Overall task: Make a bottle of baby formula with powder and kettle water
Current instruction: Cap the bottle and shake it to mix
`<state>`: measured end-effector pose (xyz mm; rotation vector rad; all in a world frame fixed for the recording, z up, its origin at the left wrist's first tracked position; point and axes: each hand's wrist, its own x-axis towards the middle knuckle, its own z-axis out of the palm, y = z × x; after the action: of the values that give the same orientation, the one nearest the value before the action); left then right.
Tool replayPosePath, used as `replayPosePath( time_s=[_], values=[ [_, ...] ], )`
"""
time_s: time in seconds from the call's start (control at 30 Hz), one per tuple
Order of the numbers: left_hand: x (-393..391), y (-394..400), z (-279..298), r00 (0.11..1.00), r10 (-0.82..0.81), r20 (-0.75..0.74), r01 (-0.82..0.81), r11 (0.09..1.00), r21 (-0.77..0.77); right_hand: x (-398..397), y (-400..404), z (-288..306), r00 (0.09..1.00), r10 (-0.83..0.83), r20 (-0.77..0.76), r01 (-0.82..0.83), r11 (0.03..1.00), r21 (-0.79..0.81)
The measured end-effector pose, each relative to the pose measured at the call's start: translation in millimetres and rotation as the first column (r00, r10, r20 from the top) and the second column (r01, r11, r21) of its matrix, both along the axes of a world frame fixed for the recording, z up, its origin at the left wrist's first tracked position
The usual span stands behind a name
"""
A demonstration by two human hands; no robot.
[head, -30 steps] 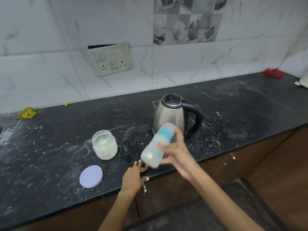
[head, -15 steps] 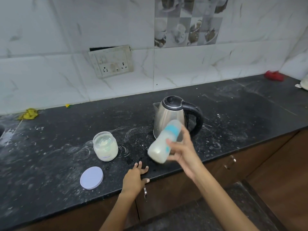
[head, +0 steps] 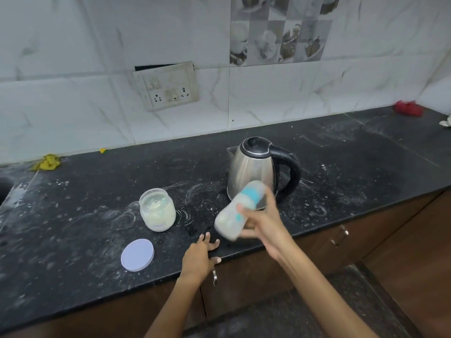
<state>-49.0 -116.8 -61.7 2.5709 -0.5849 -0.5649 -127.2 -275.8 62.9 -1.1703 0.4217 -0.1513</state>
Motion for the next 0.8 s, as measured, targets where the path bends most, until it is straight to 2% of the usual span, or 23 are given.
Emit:
replayPosePath(
  time_s=[0.07, 0.1, 0.2, 0.23, 0.33, 0.53, 0.8],
  values=[
    [-1.2, 0.7, 1.0, 0.996, 0.079, -0.033, -0.080, 0.996, -0.040, -7.8, 6.9, -0.8, 0.966, 0.256, -0.044, -0.258, 0.965, -0.039],
    [-1.1, 0.6, 1.6, 0.995, 0.097, -0.039, -0.099, 0.994, -0.051, -9.5, 6.7, -0.9, 0.955, 0.295, -0.028, -0.294, 0.956, 0.015],
    [-1.0, 0.0, 0.3, 0.999, 0.039, -0.007, -0.039, 0.999, -0.035, -5.4, 3.1, 2.6, 0.984, 0.170, 0.050, -0.177, 0.943, 0.282],
    [-0.9, -0.1, 0.7, 1.000, 0.012, -0.004, -0.012, 1.000, -0.024, -3.5, 1.9, 3.3, 0.990, 0.129, 0.061, -0.142, 0.940, 0.309],
    [0.9, -0.5, -0.3, 1.000, -0.010, -0.011, 0.010, 1.000, -0.008, -1.1, 0.7, 5.7, 0.991, 0.096, 0.097, -0.118, 0.959, 0.259],
    [0.9, -1.3, -1.5, 1.000, 0.007, -0.024, -0.008, 1.000, -0.023, -3.8, -3.0, 6.9, 0.967, 0.168, 0.190, -0.195, 0.972, 0.132],
    [-1.0, -0.9, -0.2, 0.999, 0.024, -0.034, -0.026, 0.999, -0.037, -3.6, -5.3, 14.3, 0.940, 0.196, 0.278, -0.237, 0.964, 0.121]
  ],
)
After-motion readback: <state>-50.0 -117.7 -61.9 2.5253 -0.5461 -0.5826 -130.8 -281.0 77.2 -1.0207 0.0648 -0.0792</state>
